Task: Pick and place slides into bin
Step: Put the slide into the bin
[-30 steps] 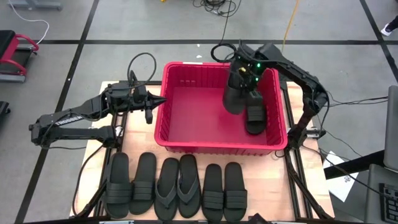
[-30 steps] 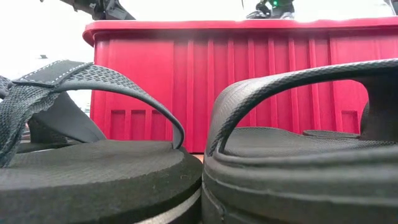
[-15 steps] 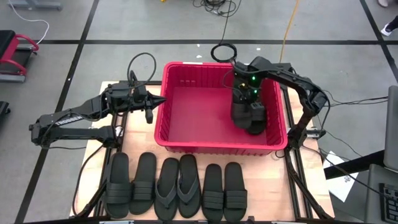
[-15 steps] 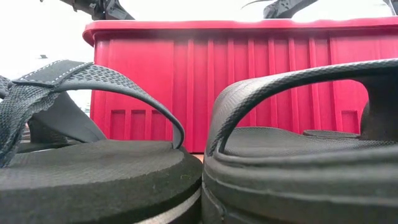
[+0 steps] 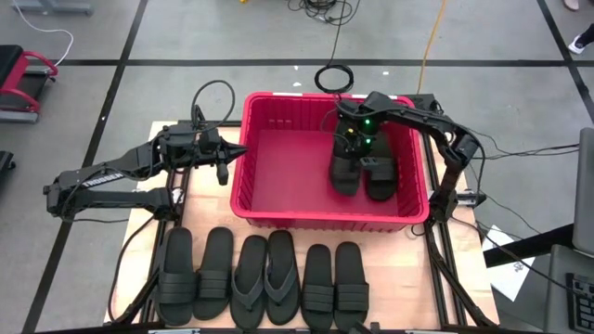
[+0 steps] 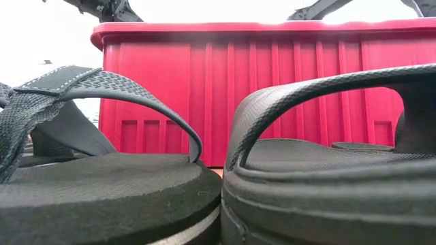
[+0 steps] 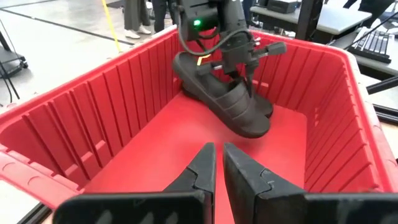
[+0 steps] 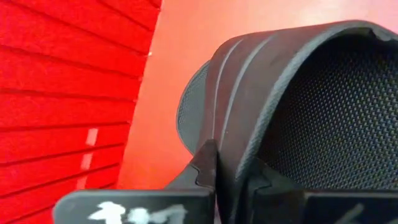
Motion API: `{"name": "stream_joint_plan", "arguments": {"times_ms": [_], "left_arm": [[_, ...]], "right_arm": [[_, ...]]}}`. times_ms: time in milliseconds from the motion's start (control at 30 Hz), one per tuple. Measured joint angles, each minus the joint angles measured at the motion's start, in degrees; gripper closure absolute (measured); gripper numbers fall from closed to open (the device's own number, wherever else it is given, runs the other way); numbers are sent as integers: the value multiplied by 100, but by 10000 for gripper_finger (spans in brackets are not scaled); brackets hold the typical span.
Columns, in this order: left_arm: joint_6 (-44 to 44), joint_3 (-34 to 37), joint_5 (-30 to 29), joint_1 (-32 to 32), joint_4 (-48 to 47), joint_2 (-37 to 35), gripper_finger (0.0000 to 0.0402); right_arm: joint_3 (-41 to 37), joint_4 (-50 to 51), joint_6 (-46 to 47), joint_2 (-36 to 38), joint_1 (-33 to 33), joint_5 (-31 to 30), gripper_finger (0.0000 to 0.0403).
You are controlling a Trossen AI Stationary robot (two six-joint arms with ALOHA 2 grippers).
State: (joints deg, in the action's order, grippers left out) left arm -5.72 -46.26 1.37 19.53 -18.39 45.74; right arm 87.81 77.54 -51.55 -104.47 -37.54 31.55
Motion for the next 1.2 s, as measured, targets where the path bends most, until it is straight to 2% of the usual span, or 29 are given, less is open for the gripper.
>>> {"name": "stream_joint_plan", "arguments": {"times_ms": [200, 333, 533, 700, 900, 1200], "left_arm": [[-22, 0, 0, 0, 2, 0, 376], [-11, 0, -2, 0, 0, 0, 376], [0, 0, -2, 0, -1, 0, 376], [25, 0, -4, 2, -2, 0, 376], [87, 0, -7, 0, -2, 0, 376], [115, 0, -92, 0, -4, 0, 376]], "right_arm": [[0, 59, -59, -191, 4, 65, 398], [2, 112, -258, -284, -37, 596, 398], [4, 144, -378, -451, -198, 802, 398], [4, 291, -288, -556, -333, 300, 398], [4, 600, -579, -638, -436, 78, 398], [4, 337, -804, -836, -481, 153, 398]]}}
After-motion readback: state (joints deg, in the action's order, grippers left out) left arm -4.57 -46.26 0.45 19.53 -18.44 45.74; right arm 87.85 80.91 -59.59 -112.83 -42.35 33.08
